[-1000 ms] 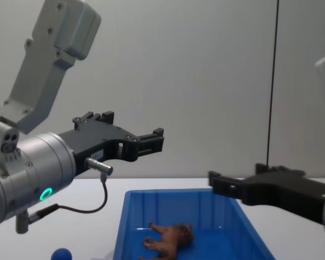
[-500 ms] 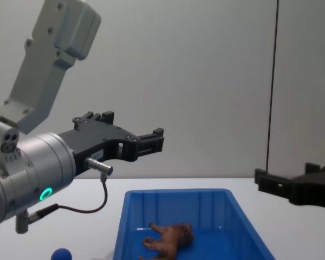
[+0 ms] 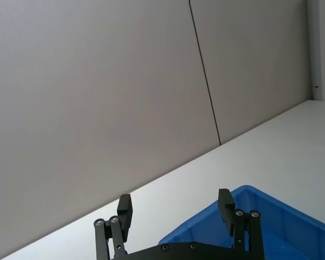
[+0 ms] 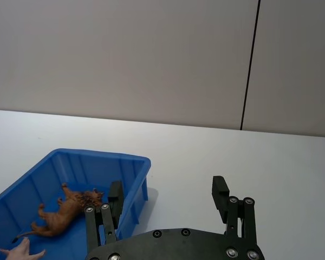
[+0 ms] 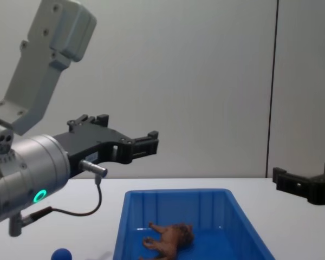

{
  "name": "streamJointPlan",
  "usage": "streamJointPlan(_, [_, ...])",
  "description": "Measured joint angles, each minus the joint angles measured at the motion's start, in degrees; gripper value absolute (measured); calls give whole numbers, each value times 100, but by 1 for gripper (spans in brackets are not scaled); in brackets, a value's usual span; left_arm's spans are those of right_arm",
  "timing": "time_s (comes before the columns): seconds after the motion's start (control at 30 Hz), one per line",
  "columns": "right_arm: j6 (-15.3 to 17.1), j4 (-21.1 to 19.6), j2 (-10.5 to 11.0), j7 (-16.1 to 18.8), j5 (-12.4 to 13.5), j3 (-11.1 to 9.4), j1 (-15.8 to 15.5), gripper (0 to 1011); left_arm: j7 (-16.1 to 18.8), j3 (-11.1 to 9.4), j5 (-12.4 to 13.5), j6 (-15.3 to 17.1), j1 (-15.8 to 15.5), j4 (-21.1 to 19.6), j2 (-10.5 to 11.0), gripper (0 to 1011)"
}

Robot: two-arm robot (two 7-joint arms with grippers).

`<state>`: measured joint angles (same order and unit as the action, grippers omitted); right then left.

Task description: Pick up the two dolls from the table and place them into the box.

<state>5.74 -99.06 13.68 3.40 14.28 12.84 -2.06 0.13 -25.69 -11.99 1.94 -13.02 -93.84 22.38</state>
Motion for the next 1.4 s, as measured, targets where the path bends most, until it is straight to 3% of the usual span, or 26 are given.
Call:
streamJointPlan(0.37, [-17, -51, 40, -64, 33, -29, -57, 1001, 280, 130, -277, 419, 204, -226, 192, 1001])
streamJointPlan(0.67, [-23, -69, 53, -87, 41, -37, -75, 1001, 458, 262, -647, 848, 390, -363, 366, 1001])
streamJointPlan(1.03, [-28, -76, 59, -97, 49, -45, -83, 1001, 527, 364, -973, 1311, 536, -386, 486, 1001])
streamJointPlan(1.4, [-28, -83, 63, -105, 49, -45, -88, 1001, 474, 408, -1131, 1597, 618, -227, 526, 1001])
